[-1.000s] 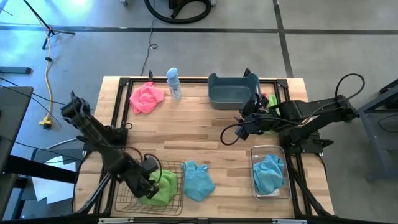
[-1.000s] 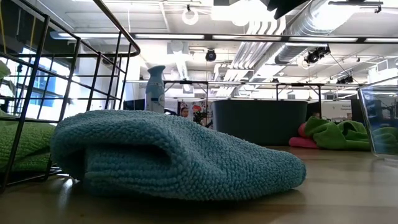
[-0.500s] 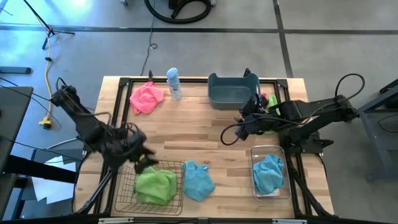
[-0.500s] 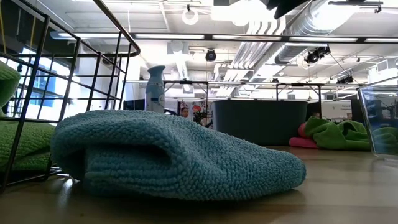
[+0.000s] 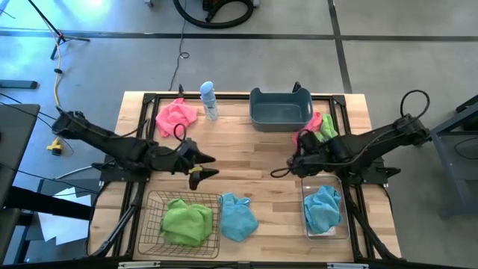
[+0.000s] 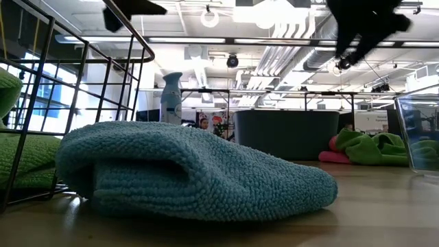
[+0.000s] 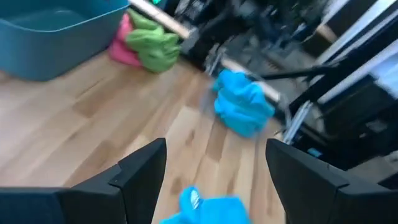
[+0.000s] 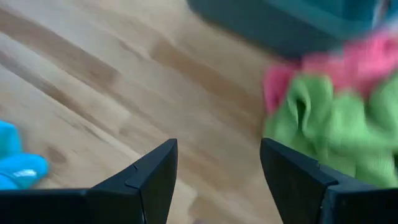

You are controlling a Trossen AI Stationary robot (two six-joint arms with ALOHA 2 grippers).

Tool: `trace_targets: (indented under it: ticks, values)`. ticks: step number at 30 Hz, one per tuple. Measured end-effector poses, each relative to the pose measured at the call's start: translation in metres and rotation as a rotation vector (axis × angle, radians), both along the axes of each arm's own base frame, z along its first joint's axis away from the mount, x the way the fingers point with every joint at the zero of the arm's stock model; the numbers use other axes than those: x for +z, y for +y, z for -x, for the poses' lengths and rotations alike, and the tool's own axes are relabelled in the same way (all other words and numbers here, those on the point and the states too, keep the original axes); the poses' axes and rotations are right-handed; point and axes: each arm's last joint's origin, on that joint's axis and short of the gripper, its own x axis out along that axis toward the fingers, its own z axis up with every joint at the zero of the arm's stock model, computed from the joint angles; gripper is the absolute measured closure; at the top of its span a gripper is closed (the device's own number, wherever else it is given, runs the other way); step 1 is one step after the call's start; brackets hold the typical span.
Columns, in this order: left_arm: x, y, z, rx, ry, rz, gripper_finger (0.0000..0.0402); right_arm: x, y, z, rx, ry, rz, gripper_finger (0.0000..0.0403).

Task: Sort microfiber towel by color & place in baskets
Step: Put the green towel into the wire basket

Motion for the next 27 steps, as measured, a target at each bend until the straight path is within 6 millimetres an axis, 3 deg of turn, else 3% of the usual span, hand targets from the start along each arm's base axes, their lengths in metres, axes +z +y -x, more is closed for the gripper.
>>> trace_targets:
  ticks: [3,7,17,19,27]
  values:
    - [-0.009,0.007,-0.002,0.012,-0.077,-0.008,0.0139,-0.018,-0.004,0.01,-0.135,0.026,-0.081,0.0178]
    - [-0.008,0.019,0.0,0.041,-0.173,-0.045,0.0139,-0.035,-0.017,0.032,-0.439,0.002,-0.128,0.0178]
    - [0.016,0.05,0.016,0.019,-0.289,-0.124,0.0139,-0.064,-0.055,0.079,-0.879,-0.099,-0.155,0.0178]
    - [0.019,0.057,0.019,0.05,-0.302,-0.132,0.0139,-0.072,-0.06,0.083,-0.947,-0.125,-0.147,0.0178]
    - [0.022,0.08,0.021,0.162,-0.316,-0.147,0.0139,-0.069,-0.082,0.08,-1.055,-0.207,-0.085,0.0178]
